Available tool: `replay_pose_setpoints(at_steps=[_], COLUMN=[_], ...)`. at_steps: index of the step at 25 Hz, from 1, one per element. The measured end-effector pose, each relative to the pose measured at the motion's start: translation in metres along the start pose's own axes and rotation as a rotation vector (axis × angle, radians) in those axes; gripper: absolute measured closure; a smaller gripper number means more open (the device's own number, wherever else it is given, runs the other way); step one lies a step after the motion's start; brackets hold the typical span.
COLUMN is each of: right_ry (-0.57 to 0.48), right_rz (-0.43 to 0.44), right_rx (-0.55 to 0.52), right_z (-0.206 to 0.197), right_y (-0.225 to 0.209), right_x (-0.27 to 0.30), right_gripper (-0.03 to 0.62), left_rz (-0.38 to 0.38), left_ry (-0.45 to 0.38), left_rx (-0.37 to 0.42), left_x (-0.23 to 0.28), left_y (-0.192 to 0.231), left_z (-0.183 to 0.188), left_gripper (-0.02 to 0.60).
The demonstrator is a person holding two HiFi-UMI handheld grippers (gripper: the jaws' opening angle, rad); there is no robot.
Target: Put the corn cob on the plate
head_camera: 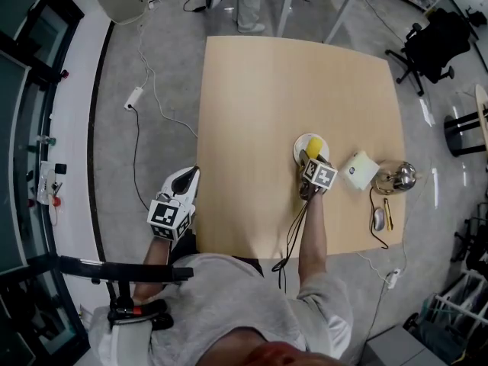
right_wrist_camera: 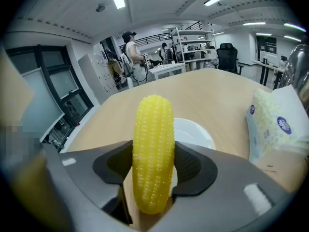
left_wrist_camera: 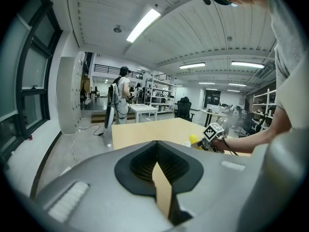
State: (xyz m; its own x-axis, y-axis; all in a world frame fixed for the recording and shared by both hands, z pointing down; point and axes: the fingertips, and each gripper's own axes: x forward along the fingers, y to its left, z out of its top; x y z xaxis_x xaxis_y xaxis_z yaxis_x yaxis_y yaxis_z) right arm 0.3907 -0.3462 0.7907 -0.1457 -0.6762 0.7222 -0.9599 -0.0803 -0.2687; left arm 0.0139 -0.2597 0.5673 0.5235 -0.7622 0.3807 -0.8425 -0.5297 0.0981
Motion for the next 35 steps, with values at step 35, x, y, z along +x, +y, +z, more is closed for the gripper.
replay_pose_setpoints(at_steps=[35], right_ry=[0.122], right_rz=[-0.067], right_rx=[0.012], right_z=[-0.002], right_y=[-0.008], right_x=[0.028], right_gripper=[0.336], left_rz=[0.024], left_ry=[-0.028], left_rx=[-0.014], left_x=[-0.003], left_y=[0.016], left_z=[0.004], left_gripper=[0.561])
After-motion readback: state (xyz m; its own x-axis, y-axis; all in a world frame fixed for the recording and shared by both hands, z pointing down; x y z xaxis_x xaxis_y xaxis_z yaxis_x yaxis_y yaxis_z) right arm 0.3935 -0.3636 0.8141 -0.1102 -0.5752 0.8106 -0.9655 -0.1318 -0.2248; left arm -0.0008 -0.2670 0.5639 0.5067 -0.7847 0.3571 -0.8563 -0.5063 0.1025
